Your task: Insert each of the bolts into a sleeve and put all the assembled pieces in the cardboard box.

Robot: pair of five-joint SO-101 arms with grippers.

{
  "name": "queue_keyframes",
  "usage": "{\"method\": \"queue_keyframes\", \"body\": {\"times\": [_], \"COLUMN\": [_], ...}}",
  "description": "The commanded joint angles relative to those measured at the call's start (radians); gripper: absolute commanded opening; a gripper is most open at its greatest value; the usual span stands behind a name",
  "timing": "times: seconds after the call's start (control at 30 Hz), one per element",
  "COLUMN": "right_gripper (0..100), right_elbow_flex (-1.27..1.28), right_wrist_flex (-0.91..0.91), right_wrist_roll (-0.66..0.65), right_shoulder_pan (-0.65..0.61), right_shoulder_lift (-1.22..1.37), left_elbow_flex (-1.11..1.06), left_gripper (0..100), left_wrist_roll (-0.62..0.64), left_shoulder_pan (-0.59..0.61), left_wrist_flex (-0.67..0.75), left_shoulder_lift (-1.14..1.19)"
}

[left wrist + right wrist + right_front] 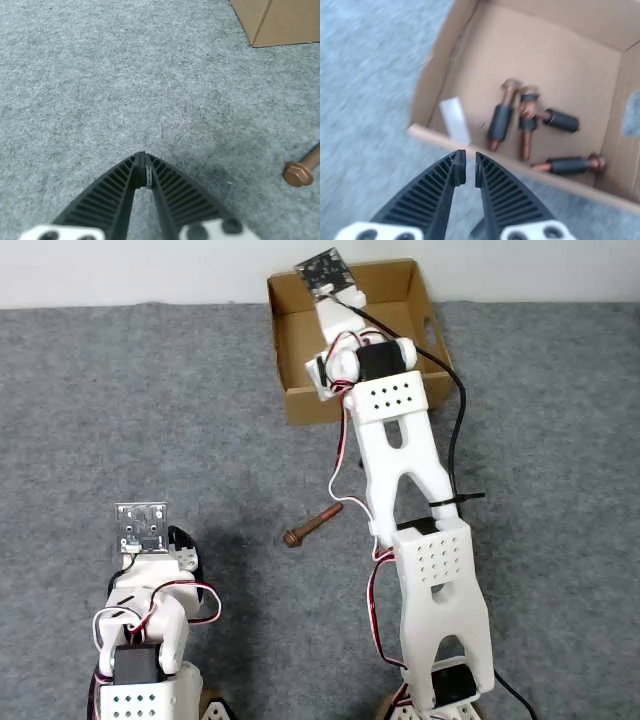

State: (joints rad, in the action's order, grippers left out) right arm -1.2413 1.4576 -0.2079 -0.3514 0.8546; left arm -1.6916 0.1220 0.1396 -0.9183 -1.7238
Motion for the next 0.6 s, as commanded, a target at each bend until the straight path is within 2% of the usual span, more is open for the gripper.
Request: {"method": "queue_keyframes", "body": {"times": [0.0,0.17,0.47,0.57], "right_gripper": [1.4,1.4,1.9,2.0], "right_elbow_flex": [-0.124,-0.157,-0.130,-0.040], "right_wrist_flex": [0.194,0.334,0.338,0.337], "right_wrist_roll": [-0.012,-0.012,-0.005,0.087], "right_shoulder_pan": [-0.031,-0.044,-0.028,-0.005], "right_shoulder_lift": [-0.004,-0.002,0.001,-0.001], "left_elbow_flex": [0.002,0.002,0.002,0.002], "left_gripper": [1,1,1,1], "left_wrist_roll": [-0.006,-0.006,-0.006,-0.006], "left_shoulder_pan": [0.058,0.064,0.064,0.066], "left_wrist_flex": [-0.003,0.014,0.012,0.012], "left_shoulder_lift": [-0.006,-0.002,-0.002,-0.002]}}
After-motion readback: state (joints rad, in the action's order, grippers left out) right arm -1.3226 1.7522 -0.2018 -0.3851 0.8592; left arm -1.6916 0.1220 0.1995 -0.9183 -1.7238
